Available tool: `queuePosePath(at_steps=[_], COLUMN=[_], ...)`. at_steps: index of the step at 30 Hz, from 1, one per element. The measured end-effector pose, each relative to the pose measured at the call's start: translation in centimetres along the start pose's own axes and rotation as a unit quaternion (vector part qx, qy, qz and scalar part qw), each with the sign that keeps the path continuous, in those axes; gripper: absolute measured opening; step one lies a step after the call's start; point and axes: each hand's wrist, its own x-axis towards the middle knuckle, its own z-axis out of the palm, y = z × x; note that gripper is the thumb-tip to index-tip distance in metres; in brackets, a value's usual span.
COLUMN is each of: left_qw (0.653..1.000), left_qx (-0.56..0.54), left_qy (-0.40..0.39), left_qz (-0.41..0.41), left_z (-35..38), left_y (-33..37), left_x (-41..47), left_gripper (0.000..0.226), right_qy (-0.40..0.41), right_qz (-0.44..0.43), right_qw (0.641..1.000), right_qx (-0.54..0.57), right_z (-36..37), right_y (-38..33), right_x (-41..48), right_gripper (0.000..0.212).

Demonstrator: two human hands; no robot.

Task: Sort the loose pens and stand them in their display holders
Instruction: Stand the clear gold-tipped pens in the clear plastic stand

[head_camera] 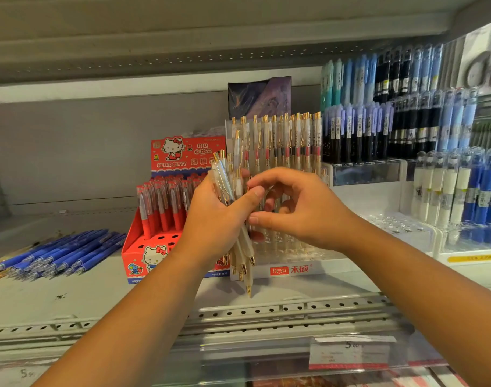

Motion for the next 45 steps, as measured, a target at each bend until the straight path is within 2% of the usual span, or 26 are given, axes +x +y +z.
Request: queuePosePath(at_steps=[4,9,12,15,18,21,23,29,34,39,45], left_qw=[1.000,0.999,0.999,0.999,0.997,0.999,0.999,0.999,0.999,0.998,0.995], left_qx=[-0.005,-0.011,-0.010,0.005,0.057,0.043,0.044,0.034,0.030,0.061,0.096], left_qy=[-0.017,-0.039,-0.049,-0.029,0.000,0.000,-0.001,-0.004,-0.010,-0.011,-0.016], left_qz=[-0.011,-0.007,0.003,0.032,0.049,0.029,0.020,0.002,-0.010,0.004,0.006], left_z=[0.0,0.2,0.2,0.2,-0.2,-0.1,-0.1,0.0,0.1,-0.1,-0.3], left_y=[-0.2,0.0,0.1,0.1,-0.2,-0.2,-0.1,0.0,0.0,-0.2,-0.3], left_x=[0.0,-0.1,-0.2,-0.1,0.2,0.2,0.1,0.0,0.1,0.1,0.4], left_gripper=[0.030,0.034,0.039,0.031,0.027,0.028,0.026,0.015,0.019,0.018,0.023], right_qy=[0.017,0.012,0.002,0.003,0.042,0.092,0.130,0.249,0.331,0.351,0.314], right_qz=[-0.001,0.014,0.021,0.033,0.064,0.098,0.108,0.097,0.092,0.111,0.132], right_qw=[0.999,1.000,0.999,0.996,0.986,0.962,0.952,0.949,0.938,0.930,0.939], right_qx=[-0.036,-0.017,0.037,0.087,0.150,0.236,0.254,0.167,0.041,0.007,-0.047], right_z=[0.3,0.2,-0.1,-0.4,-0.8,-1.6,-2.1,-3.6,-4.5,-4.9,-4.4], right_y=[0.1,0.0,0.0,0.2,0.5,0.7,0.8,1.3,1.9,2.2,2.7], right_x=[0.3,0.3,0.3,0.3,0.4,0.7,0.8,1.0,1.4,1.5,1.5], right_gripper=[0.038,0.029,0.026,0.023,0.018,0.017,0.019,0.018,0.022,0.022,0.022])
